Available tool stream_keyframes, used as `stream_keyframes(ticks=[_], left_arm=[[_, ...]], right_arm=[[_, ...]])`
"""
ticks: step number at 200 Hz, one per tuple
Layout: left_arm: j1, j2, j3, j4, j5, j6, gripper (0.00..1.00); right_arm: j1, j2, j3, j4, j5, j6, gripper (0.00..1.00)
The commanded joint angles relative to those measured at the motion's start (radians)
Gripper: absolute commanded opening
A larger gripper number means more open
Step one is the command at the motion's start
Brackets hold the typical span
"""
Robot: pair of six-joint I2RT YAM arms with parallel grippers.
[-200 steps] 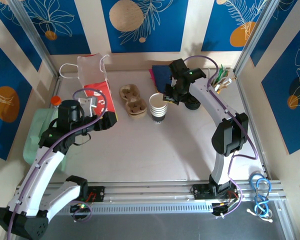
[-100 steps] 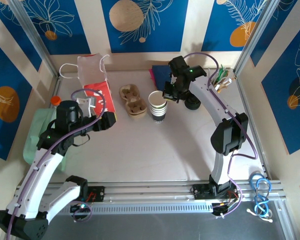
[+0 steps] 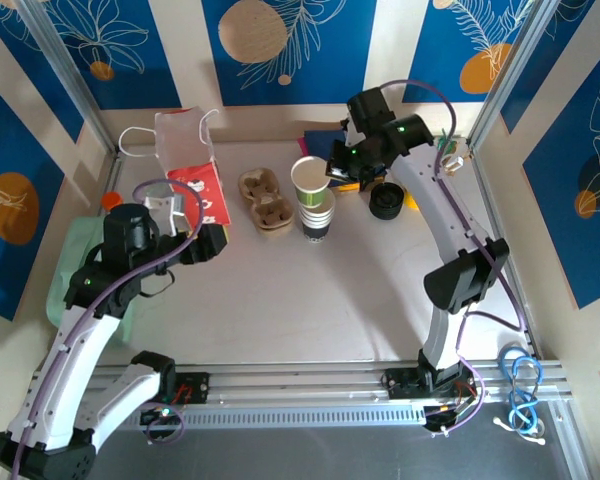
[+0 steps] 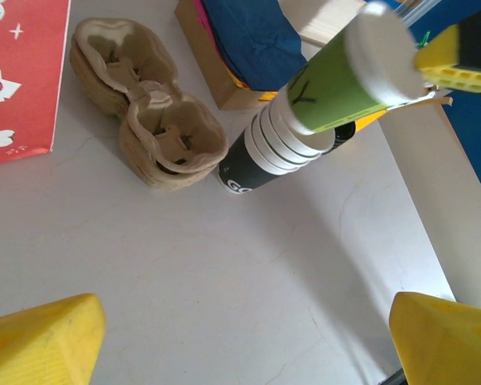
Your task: Pack the takeout coffee
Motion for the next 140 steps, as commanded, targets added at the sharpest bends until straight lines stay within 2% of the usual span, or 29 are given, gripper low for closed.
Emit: stream_keyframes(ticks=[1,46,80,107,140], left_arm=[[-0.008,-0.009,0.026,-0.017,-0.027,0.028,0.91],[-0.008,-0.018,0.016,0.002,-0.064,0.017,0.92],[-0.007,-0.021,0.007,0.019,-0.093,0.009,0.92],[-0.008,-0.029,-0.014,0.046,-0.121,-0.001,0.93],[-0.008,-0.032,-0.046,0.081,-0.14,-0.018,0.93]], right_arm=[[0.002,-0.082,0.078,-0.068,-0.055,-0.017,0.0],[0.013,-0.168,0.133,-0.124,-0.101,-0.024,0.0],[0.09,-0.239,0.079,-0.188,-0.06,-0.05,0.0],[0.173,-0.324,-0.094,-0.192,0.019,-0.042,0.0],[0.218,-0.45,-0.405,-0.072,0.059,0.007,0.0]])
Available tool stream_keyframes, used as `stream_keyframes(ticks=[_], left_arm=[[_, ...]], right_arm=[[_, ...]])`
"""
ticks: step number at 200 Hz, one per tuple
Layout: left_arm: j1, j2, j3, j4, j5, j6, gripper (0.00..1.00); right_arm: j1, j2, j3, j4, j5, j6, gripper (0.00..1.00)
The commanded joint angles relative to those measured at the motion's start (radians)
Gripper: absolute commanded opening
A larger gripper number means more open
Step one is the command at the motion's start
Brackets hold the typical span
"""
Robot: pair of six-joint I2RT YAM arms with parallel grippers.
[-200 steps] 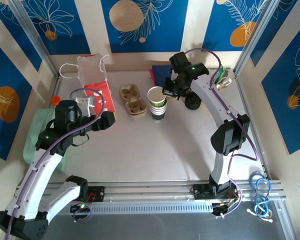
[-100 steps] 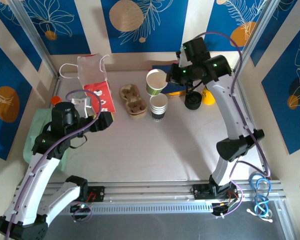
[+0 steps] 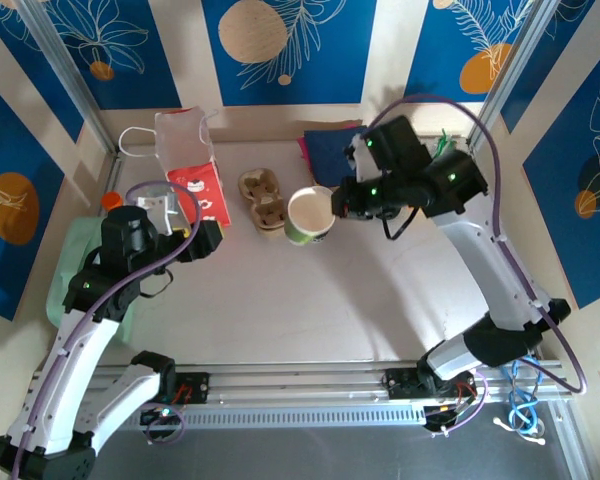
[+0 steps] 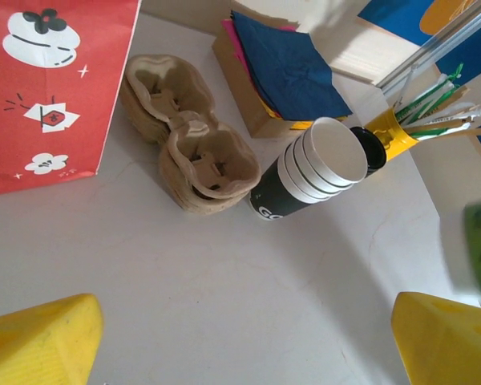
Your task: Pack the takeout coffee
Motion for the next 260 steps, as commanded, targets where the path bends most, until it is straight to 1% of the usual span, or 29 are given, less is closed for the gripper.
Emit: stream_keyframes(ticks=[1,30,60,74,100,130,182,249,260], left_arm=[[-0.008,-0.01,-0.026,0.046,-0.029,-0.013,0.93],[-0.007,0.002,-0.05,0.081,-0.015,-0.034,0.92],[-0.007,0.009,-0.06,0.092,-0.013,-0.038,0.92],[-0.007,0.007,-0.065,0.094,-0.016,-0.04,0.92],[-0.008,0.001,-0.076,0.1,-0.021,-0.043,0.92],[-0.008,-0.004,-0.084,0.1,-0.024,-0.045,0.92],[-0.007,-0.006,-0.09,0.102,-0.025,-0.046,0.92],[-0.007,-0.01,-0.103,0.104,-0.024,-0.052,0.92],[-0.008,-0.01,-0.098,0.096,-0.026,-0.05,0.92]], right_arm=[[0.015,-0.069,-0.176,0.056,0.05,0.034,0.0],[0.03,-0.133,-0.421,0.195,0.074,0.088,0.0],[0.046,-0.113,-0.546,0.285,0.107,0.114,0.0],[0.061,-0.084,-0.562,0.309,0.111,0.116,0.0],[0.098,-0.024,-0.566,0.326,0.155,0.117,0.0],[0.123,0.026,-0.577,0.356,0.165,0.117,0.0],[0.124,0.058,-0.652,0.439,0.144,0.131,0.0],[0.108,0.07,-0.725,0.493,0.124,0.149,0.0],[0.108,0.07,-0.732,0.501,0.122,0.151,0.04]])
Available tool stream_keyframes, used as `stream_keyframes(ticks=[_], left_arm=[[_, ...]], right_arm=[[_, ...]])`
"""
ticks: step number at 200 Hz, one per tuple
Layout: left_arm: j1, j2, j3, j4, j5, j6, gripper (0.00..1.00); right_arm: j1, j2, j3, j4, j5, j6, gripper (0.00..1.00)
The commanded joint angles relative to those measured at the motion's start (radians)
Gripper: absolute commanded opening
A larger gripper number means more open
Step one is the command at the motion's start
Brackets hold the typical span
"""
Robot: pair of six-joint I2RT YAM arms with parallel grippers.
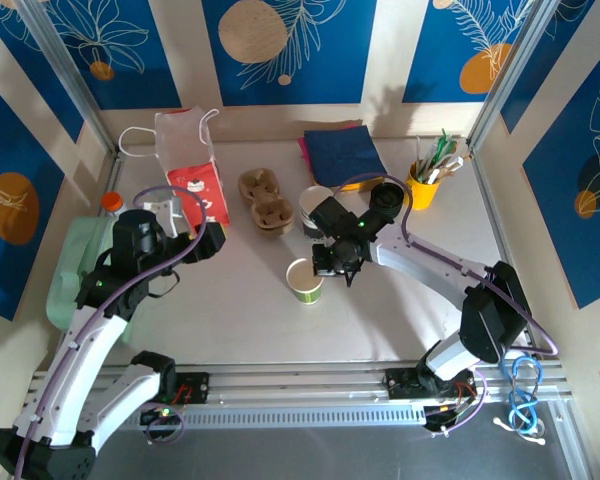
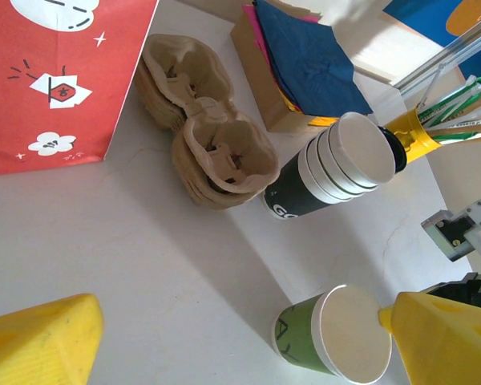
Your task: Pack the takeout coffee
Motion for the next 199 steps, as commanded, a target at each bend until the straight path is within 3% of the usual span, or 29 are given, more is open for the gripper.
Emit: stream_keyframes(ticks=[1,44,92,134,167,199], left_arm=[[-0.007,-0.016,-0.001,0.015,-0.013,-0.003,0.92],[-0.007,-0.031,0.01,-0.007,-0.029,0.003,0.93],[-0.007,-0.039,0.019,-0.027,-0.04,0.01,0.93],[-0.008,-0.046,0.027,-0.038,-0.046,0.014,0.93],[-0.008,-0.051,0.026,-0.041,-0.056,0.019,0.93],[-0.008,-0.043,0.027,-0.028,-0.05,0.017,0.93]], right_arm=[[-0.004,0.004,-0.017,0.031,-0.025,0.02,0.04],[-0.004,-0.004,-0.032,0.042,-0.032,0.024,0.13],[-0.004,-0.026,0.001,-0.002,-0.013,0.016,0.31],[-0.04,-0.109,0.048,-0.075,0.012,-0.006,0.34],[-0.129,-0.227,0.045,-0.105,0.025,-0.033,0.43],[-0.328,-0.309,0.023,-0.08,0.002,-0.055,0.47]])
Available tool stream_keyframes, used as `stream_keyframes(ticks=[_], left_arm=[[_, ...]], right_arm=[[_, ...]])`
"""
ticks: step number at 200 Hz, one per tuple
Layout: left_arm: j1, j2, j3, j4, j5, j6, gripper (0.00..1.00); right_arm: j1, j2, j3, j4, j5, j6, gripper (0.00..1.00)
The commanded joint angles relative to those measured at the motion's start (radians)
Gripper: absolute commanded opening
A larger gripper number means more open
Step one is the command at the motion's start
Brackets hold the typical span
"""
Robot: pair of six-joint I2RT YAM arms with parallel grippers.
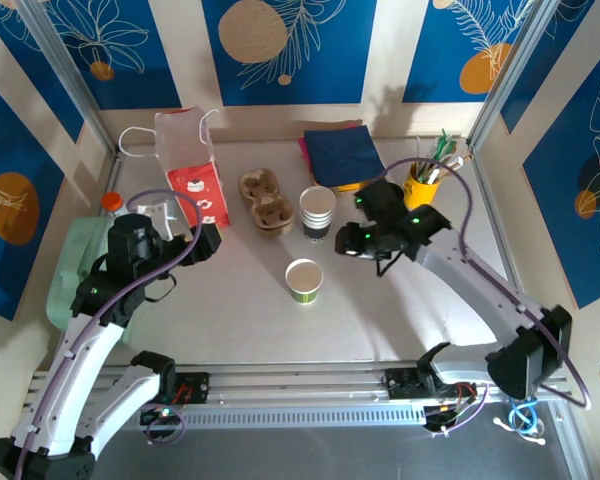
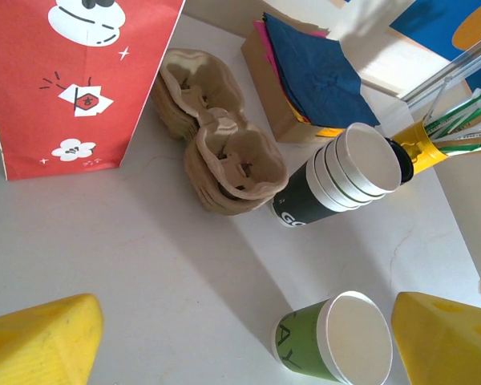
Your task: Pack the takeout coffee
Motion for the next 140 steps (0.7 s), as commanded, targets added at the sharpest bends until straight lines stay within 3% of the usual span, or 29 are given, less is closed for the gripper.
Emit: stream_keyframes(ticks=[1,29,57,140], left_arm=[[-0.007,-0.003,0.027,-0.006,-0.008,0.019,0.93],[-0.007,0.001,0.024,0.006,0.002,0.011,0.93],[-0.007,-0.002,0.02,0.007,0.006,0.006,0.92],[-0.008,-0.013,0.01,-0.009,-0.004,0.008,0.93]], right_arm=[[-0.128,-0.049,0.003,-0.014,-0.008,-0.027,0.47],[-0.299,-0.047,-0.027,0.082,-0.039,-0.029,0.51],[-0.387,0.058,-0.01,0.163,-0.029,-0.027,0.54],[-0.403,0.402,0.181,0.237,0.142,-0.013,0.58]])
